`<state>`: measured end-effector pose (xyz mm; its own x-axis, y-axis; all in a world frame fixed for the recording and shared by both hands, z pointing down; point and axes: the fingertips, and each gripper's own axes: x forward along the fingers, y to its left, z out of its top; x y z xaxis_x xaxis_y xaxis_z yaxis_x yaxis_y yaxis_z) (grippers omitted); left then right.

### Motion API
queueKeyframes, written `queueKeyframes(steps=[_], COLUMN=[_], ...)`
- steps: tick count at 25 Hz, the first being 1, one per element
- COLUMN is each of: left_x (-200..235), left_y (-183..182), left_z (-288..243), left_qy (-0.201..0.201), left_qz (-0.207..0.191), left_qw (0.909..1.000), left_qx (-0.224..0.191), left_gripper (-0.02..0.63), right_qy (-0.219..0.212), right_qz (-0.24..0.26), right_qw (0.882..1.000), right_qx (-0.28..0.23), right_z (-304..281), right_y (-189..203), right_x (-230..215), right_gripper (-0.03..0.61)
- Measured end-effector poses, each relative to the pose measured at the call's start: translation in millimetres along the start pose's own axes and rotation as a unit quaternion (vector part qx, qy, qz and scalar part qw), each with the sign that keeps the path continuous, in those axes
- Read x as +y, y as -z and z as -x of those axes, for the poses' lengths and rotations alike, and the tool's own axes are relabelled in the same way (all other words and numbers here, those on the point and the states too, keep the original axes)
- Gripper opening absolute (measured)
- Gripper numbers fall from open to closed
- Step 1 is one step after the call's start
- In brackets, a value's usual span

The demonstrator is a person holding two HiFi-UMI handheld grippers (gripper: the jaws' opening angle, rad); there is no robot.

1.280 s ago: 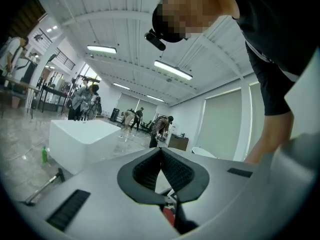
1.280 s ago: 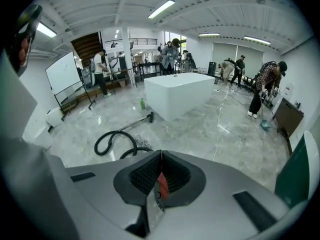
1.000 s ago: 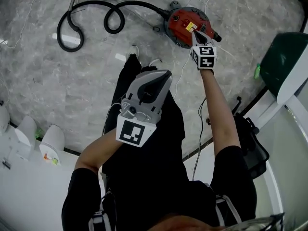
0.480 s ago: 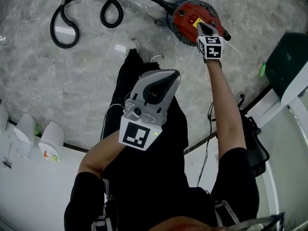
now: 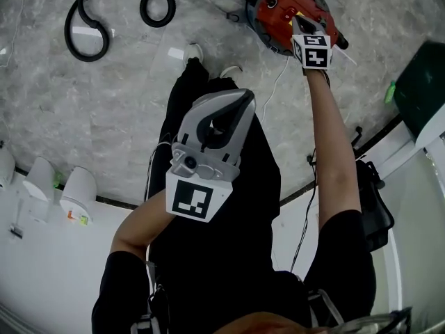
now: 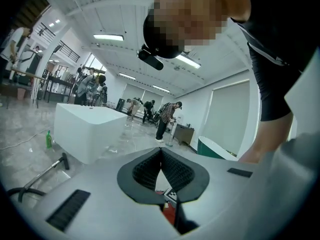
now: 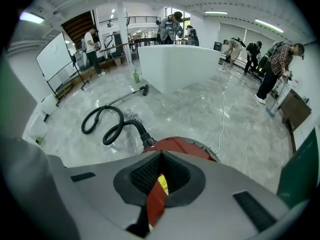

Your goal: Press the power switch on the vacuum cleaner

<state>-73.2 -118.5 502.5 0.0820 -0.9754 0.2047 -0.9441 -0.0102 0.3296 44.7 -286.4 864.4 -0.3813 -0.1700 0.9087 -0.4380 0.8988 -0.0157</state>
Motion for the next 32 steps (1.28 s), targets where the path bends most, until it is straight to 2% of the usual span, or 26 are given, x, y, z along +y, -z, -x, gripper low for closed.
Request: queueKeyframes(steps=[4,9,14,17,22,26,29,32], left_x=[-3,-7,-7,-5,6,12,12,3], left_y=[9,23,38,45,49,45,37,43], left_z=[-4,-6,-5,-3,-4,-5,-5,-6], left_qy=[0.010,0.022,0.034,0.039,0.037,0.032,0.033,0.045], left_qz=[0.001,0.012,0.032,0.048,0.054,0.066,0.061,0.077], left_qw=[0.9999,0.9996,0.9988,0.9979,0.9975,0.9971,0.9975,0.9958], left_qx=[0.003,0.010,0.017,0.021,0.025,0.019,0.007,0.018], left_gripper=[0.020,0.020,0.020,0.020,0.020,0.020,0.020,0.020], right_qy=[0.005,-0.003,0.022,0.037,0.031,0.032,0.033,0.040], right_qz=[-0.031,-0.021,-0.034,-0.026,-0.047,-0.040,-0.041,-0.045], right_qw=[1.000,1.000,0.999,0.998,0.996,0.996,0.995,0.995], right_qx=[0.004,0.024,0.020,0.042,0.063,0.076,0.086,0.083], right_z=[-11,-26,-35,-39,-44,-46,-46,-47], right_y=[2,12,11,13,13,16,16,15], right_x=[-11,-1,-10,-16,-20,-20,-22,-21], right_gripper=[0.018,0.019,0.019,0.019,0.020,0.020,0.020,0.020])
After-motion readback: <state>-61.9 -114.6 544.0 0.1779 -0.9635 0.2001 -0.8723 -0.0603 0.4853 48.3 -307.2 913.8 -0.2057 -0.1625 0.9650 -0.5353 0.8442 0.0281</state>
